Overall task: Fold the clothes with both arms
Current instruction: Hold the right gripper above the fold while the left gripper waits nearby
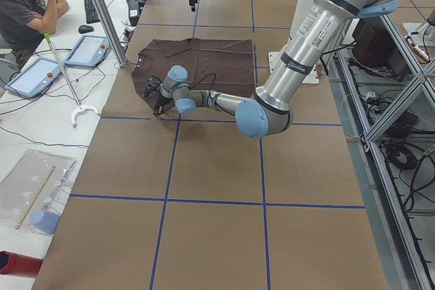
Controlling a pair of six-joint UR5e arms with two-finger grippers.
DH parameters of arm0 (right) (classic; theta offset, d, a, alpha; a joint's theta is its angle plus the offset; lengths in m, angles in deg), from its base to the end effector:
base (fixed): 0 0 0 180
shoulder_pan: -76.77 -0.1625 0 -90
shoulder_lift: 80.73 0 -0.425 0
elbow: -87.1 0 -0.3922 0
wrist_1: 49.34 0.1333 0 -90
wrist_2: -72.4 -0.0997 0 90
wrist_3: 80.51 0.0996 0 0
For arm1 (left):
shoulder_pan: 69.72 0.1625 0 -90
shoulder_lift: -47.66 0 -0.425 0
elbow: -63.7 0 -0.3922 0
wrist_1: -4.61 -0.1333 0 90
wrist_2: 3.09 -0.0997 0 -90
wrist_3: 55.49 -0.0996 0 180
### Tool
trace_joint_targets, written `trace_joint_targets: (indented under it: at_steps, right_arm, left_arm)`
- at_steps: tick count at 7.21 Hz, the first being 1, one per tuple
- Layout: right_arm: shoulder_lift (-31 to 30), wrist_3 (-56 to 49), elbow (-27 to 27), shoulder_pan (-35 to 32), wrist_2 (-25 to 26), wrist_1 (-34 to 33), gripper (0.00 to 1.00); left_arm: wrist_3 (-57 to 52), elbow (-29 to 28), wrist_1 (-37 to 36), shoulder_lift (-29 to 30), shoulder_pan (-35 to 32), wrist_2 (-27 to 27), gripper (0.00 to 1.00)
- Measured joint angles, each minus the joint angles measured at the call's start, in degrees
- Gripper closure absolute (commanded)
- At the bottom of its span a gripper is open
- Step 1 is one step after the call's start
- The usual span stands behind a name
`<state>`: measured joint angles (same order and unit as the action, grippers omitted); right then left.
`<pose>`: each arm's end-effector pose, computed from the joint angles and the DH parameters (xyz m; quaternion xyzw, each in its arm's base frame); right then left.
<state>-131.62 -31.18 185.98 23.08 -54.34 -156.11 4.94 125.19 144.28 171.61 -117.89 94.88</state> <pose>-0.3298 -0.5733 0.2174 -0.0190 -0.3962 0.0194 0.9178 0.4216 -0.6502 0.4525 0.2416 0.3980 -0.1112 0.8780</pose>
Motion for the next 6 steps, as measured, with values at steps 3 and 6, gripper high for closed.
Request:
trace_joint_targets:
  at_steps: [3, 6]
  right_arm:
    - [-0.1, 0.1, -0.1, 0.2, 0.0, 0.2, 0.0]
    - [-0.2, 0.1, -0.3, 0.2, 0.1, 0.7, 0.0]
  left_arm:
    - [-0.2, 1.3, -0.2, -0.6, 0.0, 0.1, 0.26]
    - [-0.3, 1.6, -0.2, -1.2, 0.0, 0.0, 0.27]
